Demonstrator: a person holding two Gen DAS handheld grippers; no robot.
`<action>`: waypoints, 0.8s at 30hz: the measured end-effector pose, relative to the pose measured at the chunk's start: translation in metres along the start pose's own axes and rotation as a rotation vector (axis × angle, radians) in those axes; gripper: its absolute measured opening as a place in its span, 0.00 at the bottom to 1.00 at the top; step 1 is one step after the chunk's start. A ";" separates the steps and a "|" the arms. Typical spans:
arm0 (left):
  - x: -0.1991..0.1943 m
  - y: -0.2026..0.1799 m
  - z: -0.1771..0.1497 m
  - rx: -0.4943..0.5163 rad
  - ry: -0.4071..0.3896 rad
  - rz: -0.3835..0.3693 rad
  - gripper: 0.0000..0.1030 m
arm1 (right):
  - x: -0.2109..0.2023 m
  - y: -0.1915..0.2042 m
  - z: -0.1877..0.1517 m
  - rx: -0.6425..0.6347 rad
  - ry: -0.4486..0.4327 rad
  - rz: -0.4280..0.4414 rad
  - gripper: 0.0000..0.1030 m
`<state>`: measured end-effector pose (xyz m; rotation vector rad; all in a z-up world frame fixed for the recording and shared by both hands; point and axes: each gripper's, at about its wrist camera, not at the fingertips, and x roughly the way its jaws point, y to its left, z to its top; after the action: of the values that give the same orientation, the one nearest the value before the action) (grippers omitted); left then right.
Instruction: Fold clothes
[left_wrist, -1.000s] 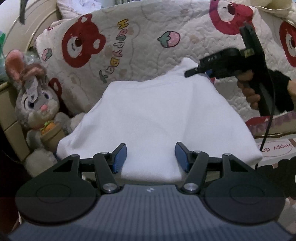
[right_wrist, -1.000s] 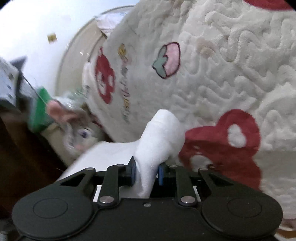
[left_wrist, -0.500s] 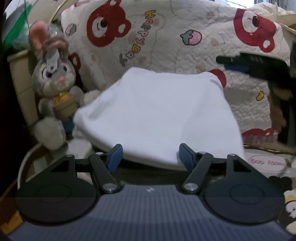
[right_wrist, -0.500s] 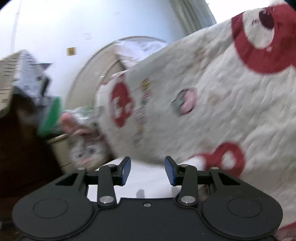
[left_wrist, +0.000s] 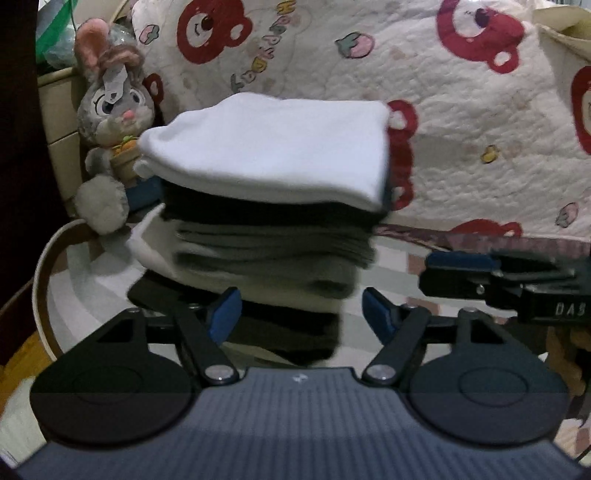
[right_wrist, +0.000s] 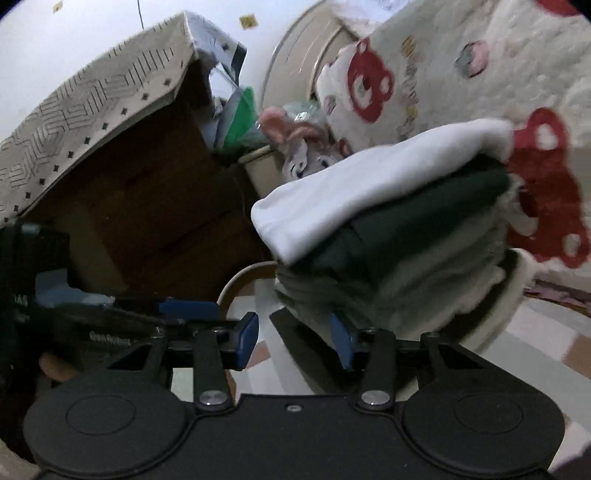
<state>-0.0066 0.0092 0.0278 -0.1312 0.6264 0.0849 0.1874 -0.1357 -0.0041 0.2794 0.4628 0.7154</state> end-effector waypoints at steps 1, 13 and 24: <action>-0.004 -0.008 -0.002 -0.001 -0.006 0.002 0.81 | -0.013 0.000 -0.006 0.006 -0.020 -0.024 0.47; -0.033 -0.096 -0.041 0.092 -0.014 0.119 0.94 | -0.113 0.015 -0.033 -0.115 -0.113 -0.332 0.54; -0.075 -0.165 -0.062 0.134 -0.012 0.106 1.00 | -0.206 0.045 -0.088 -0.106 -0.190 -0.457 0.75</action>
<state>-0.0835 -0.1663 0.0382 0.0321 0.6255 0.1458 -0.0176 -0.2361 0.0014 0.1317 0.2907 0.2624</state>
